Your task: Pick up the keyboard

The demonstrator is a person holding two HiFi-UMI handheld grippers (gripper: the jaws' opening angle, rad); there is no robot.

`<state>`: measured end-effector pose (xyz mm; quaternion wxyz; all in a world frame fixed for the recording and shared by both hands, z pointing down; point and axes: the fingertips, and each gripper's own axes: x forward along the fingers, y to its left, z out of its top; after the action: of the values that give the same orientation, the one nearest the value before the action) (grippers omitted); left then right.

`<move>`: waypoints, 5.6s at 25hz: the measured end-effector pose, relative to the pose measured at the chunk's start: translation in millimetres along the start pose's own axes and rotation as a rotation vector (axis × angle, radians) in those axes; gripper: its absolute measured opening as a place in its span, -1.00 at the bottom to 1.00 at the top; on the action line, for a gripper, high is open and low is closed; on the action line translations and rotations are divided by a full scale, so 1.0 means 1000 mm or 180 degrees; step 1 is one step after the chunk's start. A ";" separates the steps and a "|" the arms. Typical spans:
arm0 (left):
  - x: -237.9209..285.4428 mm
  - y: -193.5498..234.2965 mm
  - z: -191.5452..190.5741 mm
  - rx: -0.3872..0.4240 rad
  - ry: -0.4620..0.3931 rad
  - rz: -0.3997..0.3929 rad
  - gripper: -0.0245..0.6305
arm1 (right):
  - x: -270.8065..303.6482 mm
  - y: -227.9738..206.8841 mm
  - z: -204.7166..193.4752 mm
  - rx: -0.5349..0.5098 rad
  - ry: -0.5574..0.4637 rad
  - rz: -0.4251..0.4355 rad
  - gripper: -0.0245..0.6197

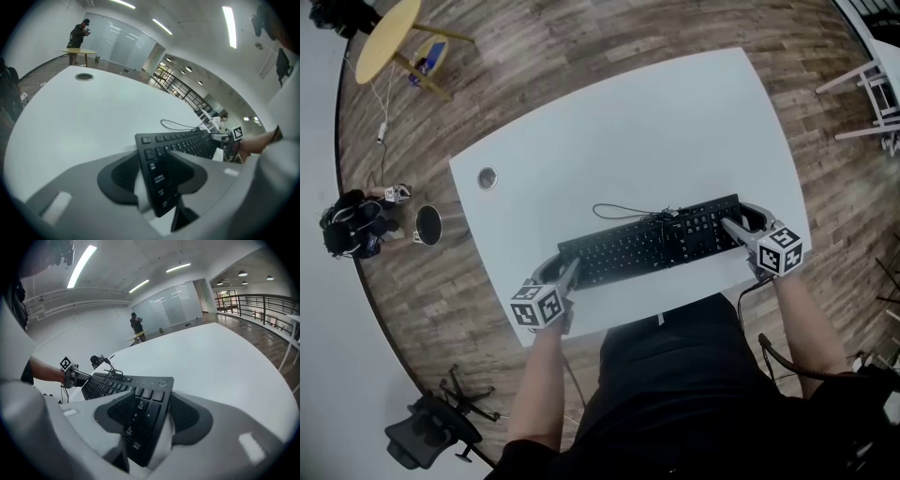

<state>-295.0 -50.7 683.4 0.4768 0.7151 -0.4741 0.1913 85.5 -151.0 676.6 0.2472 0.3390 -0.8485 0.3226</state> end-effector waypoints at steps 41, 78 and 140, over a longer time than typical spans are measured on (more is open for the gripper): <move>-0.082 -0.028 0.125 0.0552 -0.0874 0.0190 -0.40 | -0.044 0.046 0.125 -0.0395 -0.1319 -0.0284 -0.23; -0.197 -0.070 0.254 0.1170 -0.1966 0.0203 -0.39 | -0.105 0.106 0.281 -0.0973 -0.2372 -0.0293 -0.25; -0.149 -0.022 0.193 0.0732 -0.1512 0.0169 -0.39 | -0.055 0.092 0.215 -0.0721 -0.1828 -0.0272 -0.34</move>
<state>-381.2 -141.0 473.2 0.2625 0.7767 -0.5664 0.0832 9.9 -229.8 463.0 0.0469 0.4219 -0.8991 0.1064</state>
